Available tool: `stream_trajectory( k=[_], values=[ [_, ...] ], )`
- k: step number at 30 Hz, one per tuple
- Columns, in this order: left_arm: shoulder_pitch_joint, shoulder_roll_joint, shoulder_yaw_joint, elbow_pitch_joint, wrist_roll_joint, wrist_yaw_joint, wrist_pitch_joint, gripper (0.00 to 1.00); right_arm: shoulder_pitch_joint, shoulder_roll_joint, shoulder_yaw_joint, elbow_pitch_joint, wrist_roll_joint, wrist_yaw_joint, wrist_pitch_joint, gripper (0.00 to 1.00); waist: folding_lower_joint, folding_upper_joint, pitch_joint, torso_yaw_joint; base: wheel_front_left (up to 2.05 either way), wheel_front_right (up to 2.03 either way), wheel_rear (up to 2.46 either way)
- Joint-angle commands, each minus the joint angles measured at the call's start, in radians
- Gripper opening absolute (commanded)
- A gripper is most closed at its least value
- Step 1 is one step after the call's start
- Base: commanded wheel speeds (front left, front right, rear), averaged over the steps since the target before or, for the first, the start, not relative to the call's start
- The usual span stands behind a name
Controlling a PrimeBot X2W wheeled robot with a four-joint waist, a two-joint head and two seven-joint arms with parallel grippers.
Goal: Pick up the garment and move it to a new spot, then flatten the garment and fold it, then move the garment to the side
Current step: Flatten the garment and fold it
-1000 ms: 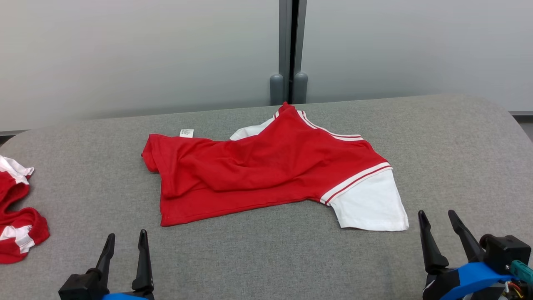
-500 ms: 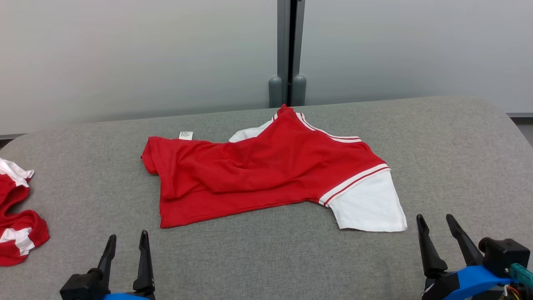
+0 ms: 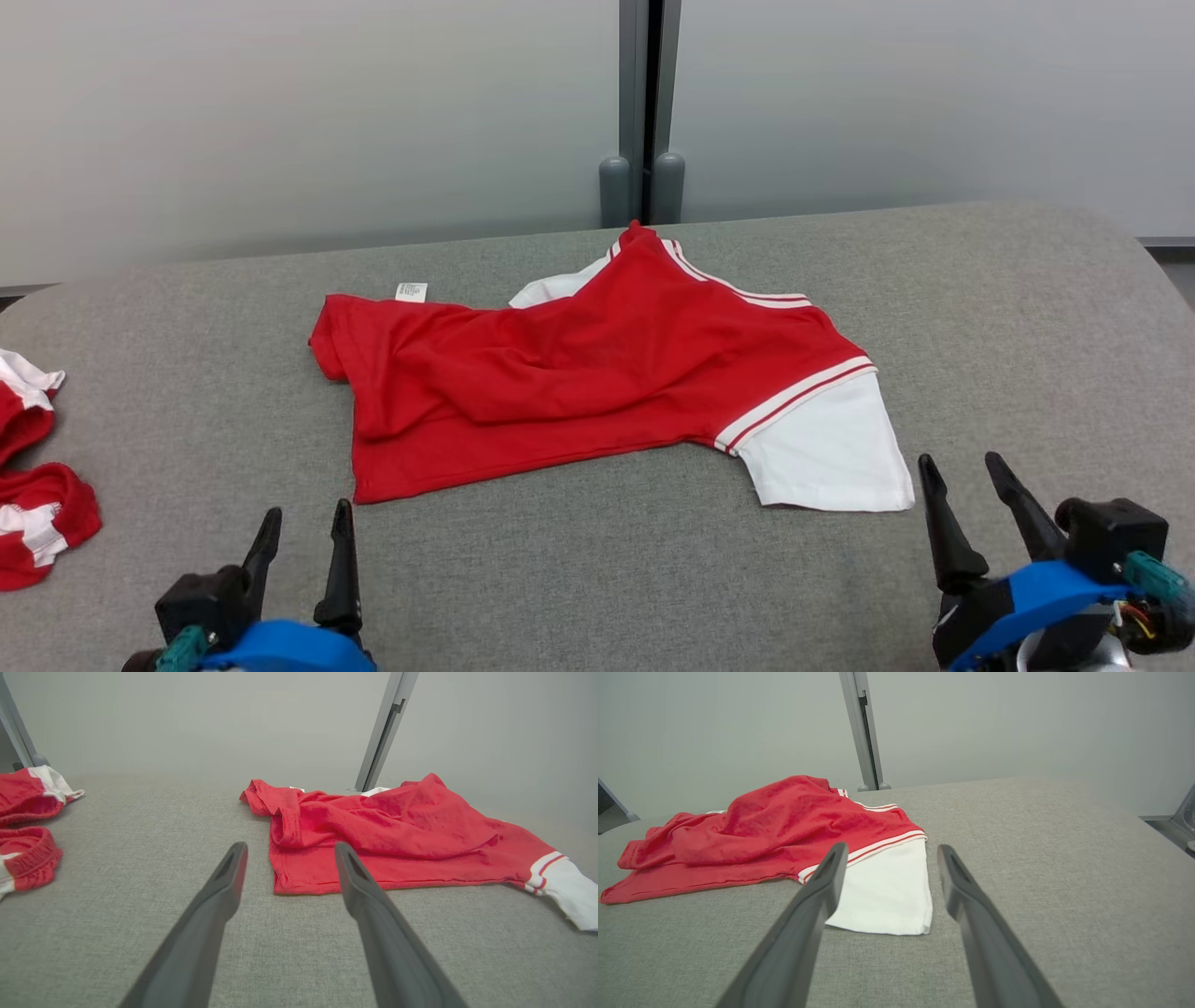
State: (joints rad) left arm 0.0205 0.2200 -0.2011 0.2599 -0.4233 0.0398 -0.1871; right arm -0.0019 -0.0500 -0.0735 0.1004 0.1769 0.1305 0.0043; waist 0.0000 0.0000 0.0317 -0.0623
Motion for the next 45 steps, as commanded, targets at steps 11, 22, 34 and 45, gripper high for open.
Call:
stream_trajectory(
  k=[11,22,34,45],
  values=[
    [-0.239,-0.007,-0.009,0.214,-0.048,0.025,0.233,1.0,-0.191,-0.001,-0.038,0.155,-0.012,0.001,0.207,1.0,0.0,0.0,0.081,-0.027,0.0,0.0,0.0],
    [-0.34,-0.022,-0.015,0.381,-0.049,0.039,0.232,1.0,-0.325,-0.001,-0.019,0.321,-0.025,0.001,0.23,1.0,0.0,0.0,0.142,-0.065,0.0,0.0,0.0],
    [-0.369,-0.054,-0.015,0.49,-0.081,0.01,0.188,0.0,-0.368,-0.001,0.007,0.427,-0.058,0.001,0.206,1.0,0.0,0.0,0.179,-0.052,0.0,0.0,0.0],
    [-0.415,-0.069,-0.031,0.535,-0.088,-0.028,0.139,0.0,-0.406,0.007,0.073,0.588,-0.079,0.002,0.267,0.0,0.0,0.0,0.212,-0.024,0.0,0.0,0.0]
  ],
)
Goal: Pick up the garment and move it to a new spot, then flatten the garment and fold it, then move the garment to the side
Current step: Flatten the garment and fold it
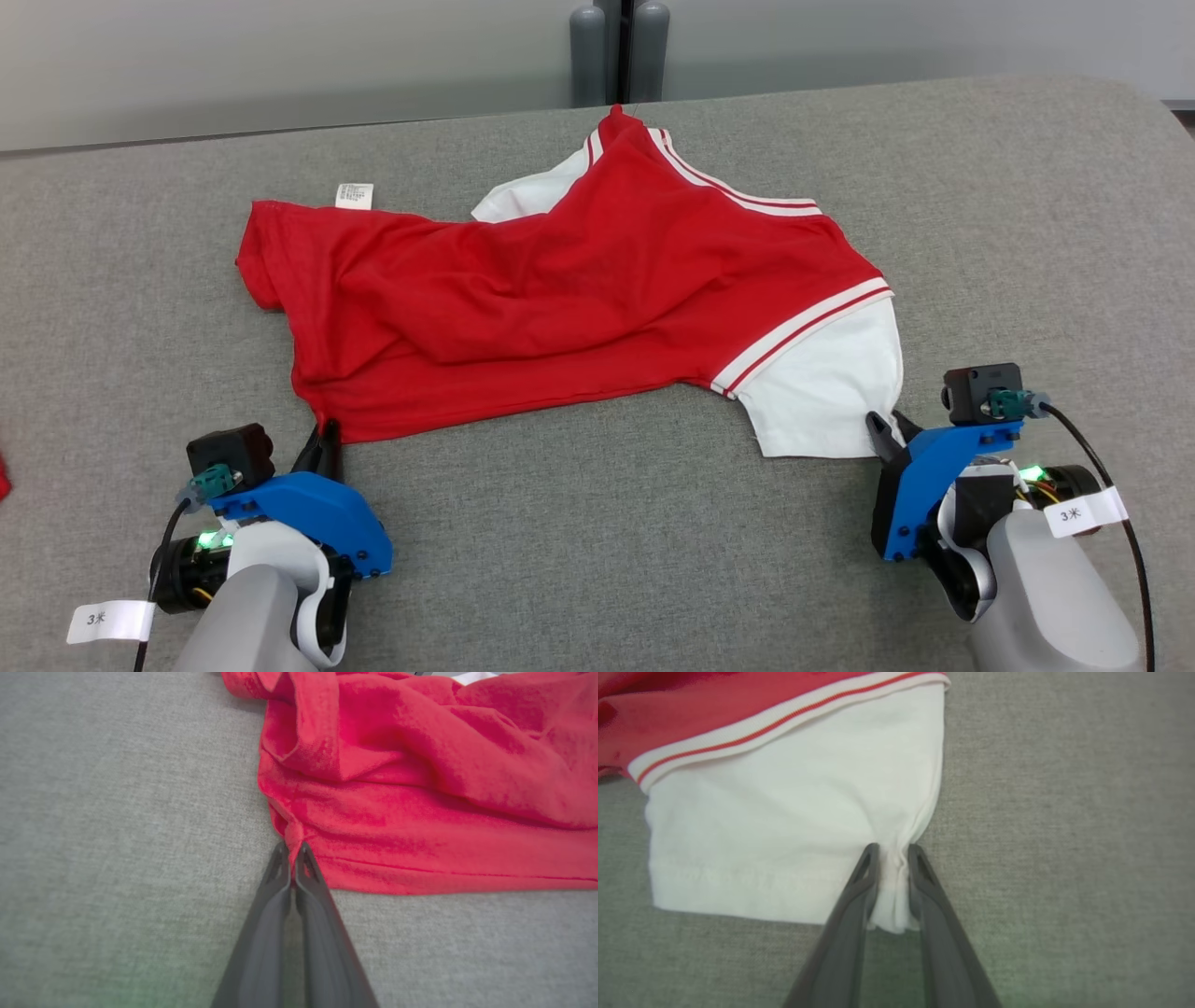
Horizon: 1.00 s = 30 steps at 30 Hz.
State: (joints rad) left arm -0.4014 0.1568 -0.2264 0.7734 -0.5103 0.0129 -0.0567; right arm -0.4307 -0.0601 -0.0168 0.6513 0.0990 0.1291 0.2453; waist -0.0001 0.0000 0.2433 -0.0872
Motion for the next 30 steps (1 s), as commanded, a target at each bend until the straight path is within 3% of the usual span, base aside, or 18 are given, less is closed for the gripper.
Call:
stream_trajectory(
  k=[1,9,15,22,30],
  values=[
    [0.006,-0.006,-0.007,0.023,-0.002,-0.004,0.003,0.0,0.025,0.017,0.021,0.04,0.002,0.003,0.029,0.0,0.0001,0.0,0.001,0.002,0.0,0.0,0.0],
    [0.018,-0.009,0.013,-0.049,-0.029,-0.035,-0.086,0.0,0.045,0.008,-0.021,-0.104,0.05,0.002,-0.057,0.0,0.0001,0.0,-0.038,0.002,0.0,0.0,0.0],
    [0.069,0.013,0.029,-0.211,-0.065,-0.065,-0.095,0.0,0.132,0.008,-0.088,-0.357,0.038,0.002,-0.023,0.0,0.0001,0.0,-0.091,0.006,0.0,0.0,0.0],
    [0.148,0.059,0.061,-0.568,-0.157,-0.081,0.039,0.0,0.236,0.008,-0.152,-0.759,0.022,0.002,0.097,0.0,0.0001,0.0,-0.127,0.006,0.0,0.0,0.0],
    [0.187,0.139,0.11,-1.015,-0.25,-0.022,0.25,0.0,0.239,0.009,-0.199,-1.138,-0.017,0.002,0.226,0.0,0.0001,0.0,-0.112,0.005,0.0,0.0,0.0]
  ],
)
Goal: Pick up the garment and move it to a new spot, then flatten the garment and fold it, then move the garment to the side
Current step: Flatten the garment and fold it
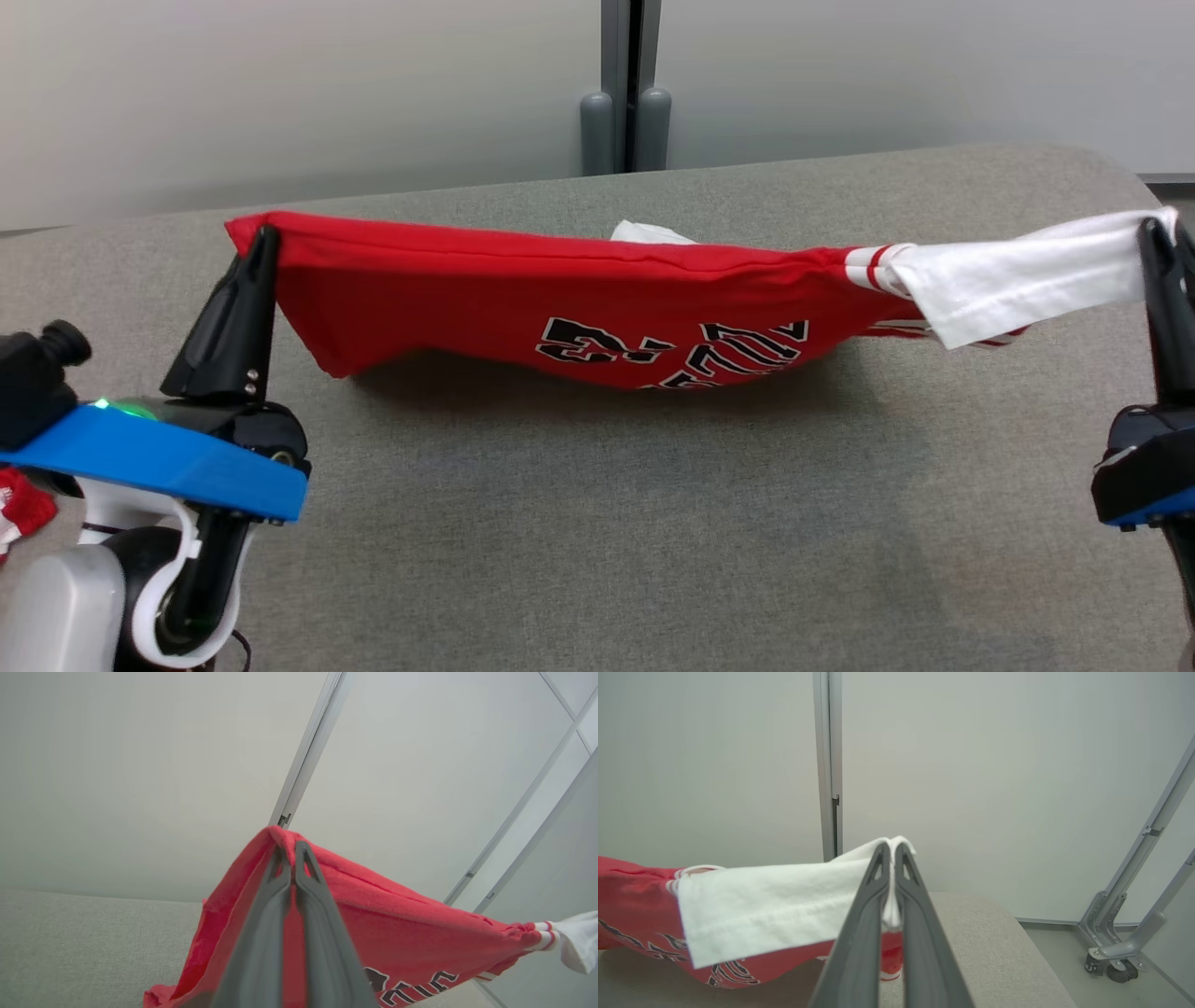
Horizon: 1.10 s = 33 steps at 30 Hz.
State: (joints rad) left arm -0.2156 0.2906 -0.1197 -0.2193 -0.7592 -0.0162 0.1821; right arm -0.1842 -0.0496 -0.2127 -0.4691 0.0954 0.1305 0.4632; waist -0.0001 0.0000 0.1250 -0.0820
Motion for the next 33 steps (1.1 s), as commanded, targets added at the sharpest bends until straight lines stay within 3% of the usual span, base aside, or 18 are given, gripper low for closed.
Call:
stream_trajectory(
  k=[1,5,8,12,16,20,25,33],
  values=[
    [-0.004,0.017,0.01,-0.061,-0.007,0.019,0.035,0.0,-0.016,-0.002,-0.003,-0.045,-0.031,0.0,0.024,0.0,0.0001,0.0,0.012,-0.001,0.0,0.0,0.0],
    [-0.038,0.065,0.016,-0.172,-0.001,0.048,0.119,0.0,-0.067,-0.03,-0.008,-0.099,-0.066,0.0,0.073,0.0,0.0001,0.0,0.04,0.0,0.0,0.0,0.0],
    [-0.082,0.092,0.024,-0.171,0.01,0.057,0.151,0.0,-0.124,-0.064,0.009,-0.075,-0.063,0.0,0.105,0.0,0.0001,0.0,0.071,-0.004,0.0,0.0,0.0],
    [-0.173,0.125,0.017,-0.096,0.036,0.053,0.18,0.0,-0.244,-0.123,0.055,0.034,-0.031,0.001,0.142,0.0,0.0001,0.0,0.146,-0.01,0.0,0.0,0.0],
    [-0.315,0.155,-0.014,0.043,0.074,0.02,0.206,0.0,-0.419,-0.198,0.136,0.22,-0.022,0.0,0.13,0.0,0.0001,0.0,0.248,-0.023,0.0,0.0,0.0],
    [-0.494,0.181,-0.042,0.209,0.122,-0.021,0.201,0.0,-0.629,-0.226,0.208,0.447,-0.014,0.0,0.049,0.0,0.0001,0.0,0.333,-0.036,0.0,0.0,0.0],
    [-0.681,0.208,-0.057,0.347,0.185,-0.05,0.154,0.0,-0.853,-0.27,0.312,0.614,-0.057,0.0,-0.103,0.0,0.0001,0.0,0.392,-0.045,0.0,0.0,0.0],
    [-1.018,0.204,-0.051,0.497,0.263,-0.072,-0.021,0.0,-1.252,-0.3,0.401,0.817,-0.143,0.0,-0.375,0.0,0.0001,0.0,0.439,-0.042,0.0,0.0,0.0]
  ],
)
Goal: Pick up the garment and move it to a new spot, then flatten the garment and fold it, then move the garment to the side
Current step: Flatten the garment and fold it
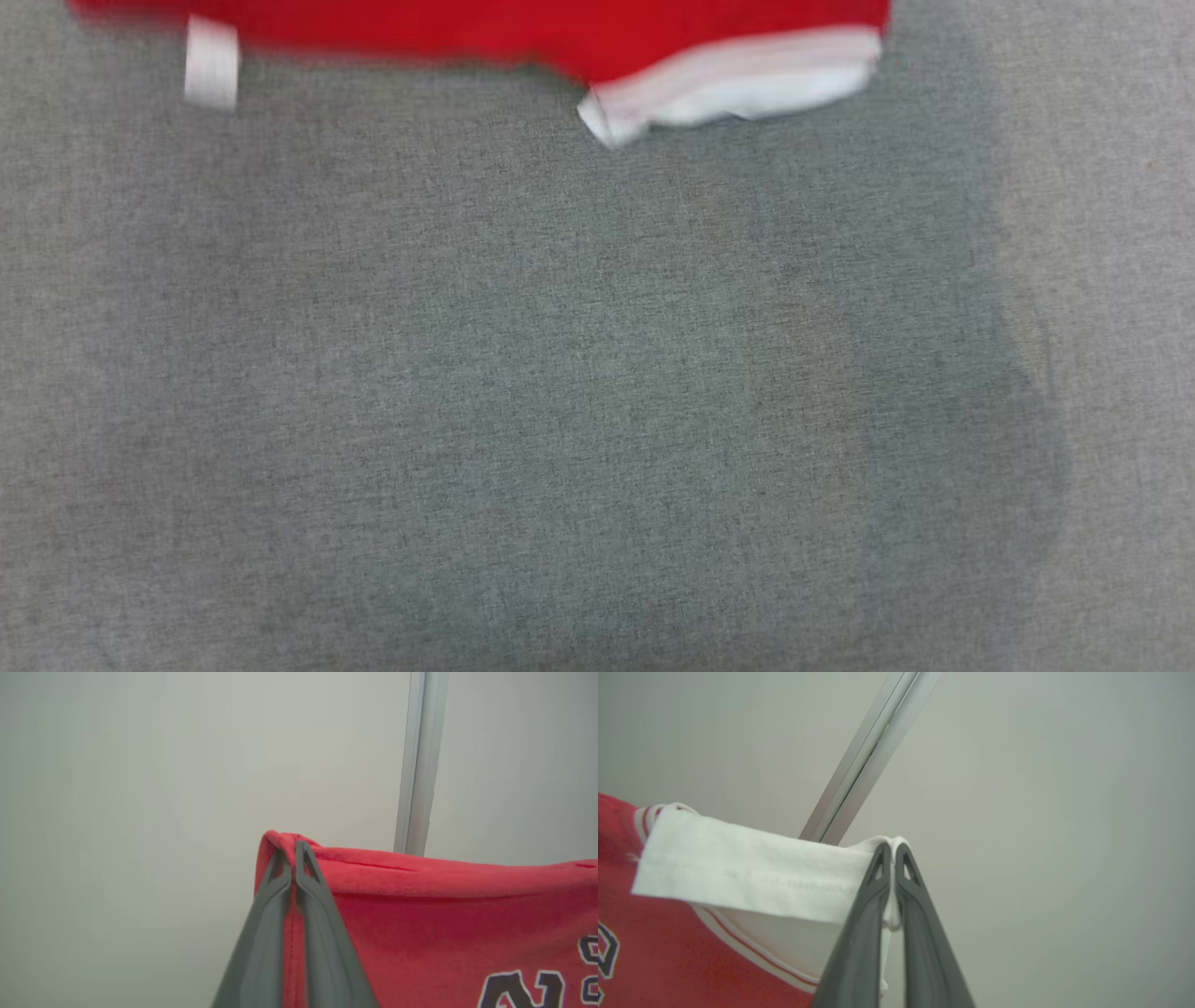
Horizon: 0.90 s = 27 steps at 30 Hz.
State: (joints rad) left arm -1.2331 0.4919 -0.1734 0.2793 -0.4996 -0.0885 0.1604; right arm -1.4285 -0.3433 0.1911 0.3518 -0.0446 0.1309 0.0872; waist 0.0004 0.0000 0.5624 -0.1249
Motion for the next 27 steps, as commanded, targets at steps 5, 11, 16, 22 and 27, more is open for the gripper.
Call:
stream_trajectory(
  k=[5,11,16,22,27],
  values=[
    [-0.109,-0.018,-0.001,0.08,0.03,-0.012,-0.156,0.0,-0.184,-0.022,0.021,0.05,-0.074,0.0,-0.211,0.0,-0.0004,0.0,0.013,0.018,0.0,0.0,0.0],
    [0.02,-0.046,-0.043,0.176,0.009,-0.028,-0.244,0.0,0.026,0.004,0.0,0.029,-0.082,0.0,-0.252,0.0,-0.0004,0.0,0.008,0.017,0.0,0.0,0.0],
    [0.194,-0.082,-0.084,0.241,-0.014,-0.034,-0.285,0.0,0.248,0.035,-0.025,0.02,-0.049,0.0,-0.21,0.0,-0.0004,0.0,-0.02,0.019,0.0,0.0,0.0],
    [0.413,-0.127,-0.103,0.263,-0.056,-0.029,-0.346,0.0,0.514,0.049,-0.094,-0.025,0.069,0.0,-0.114,0.0,-0.0004,0.0,-0.103,0.039,0.0,0.0,0.0],
    [0.609,-0.149,-0.112,0.25,-0.077,-0.01,-0.37,0.0,0.78,0.075,-0.167,-0.114,0.15,0.0,0.011,0.0,-0.0004,0.0,-0.203,0.059,0.0,0.0,0.0]
  ],
)
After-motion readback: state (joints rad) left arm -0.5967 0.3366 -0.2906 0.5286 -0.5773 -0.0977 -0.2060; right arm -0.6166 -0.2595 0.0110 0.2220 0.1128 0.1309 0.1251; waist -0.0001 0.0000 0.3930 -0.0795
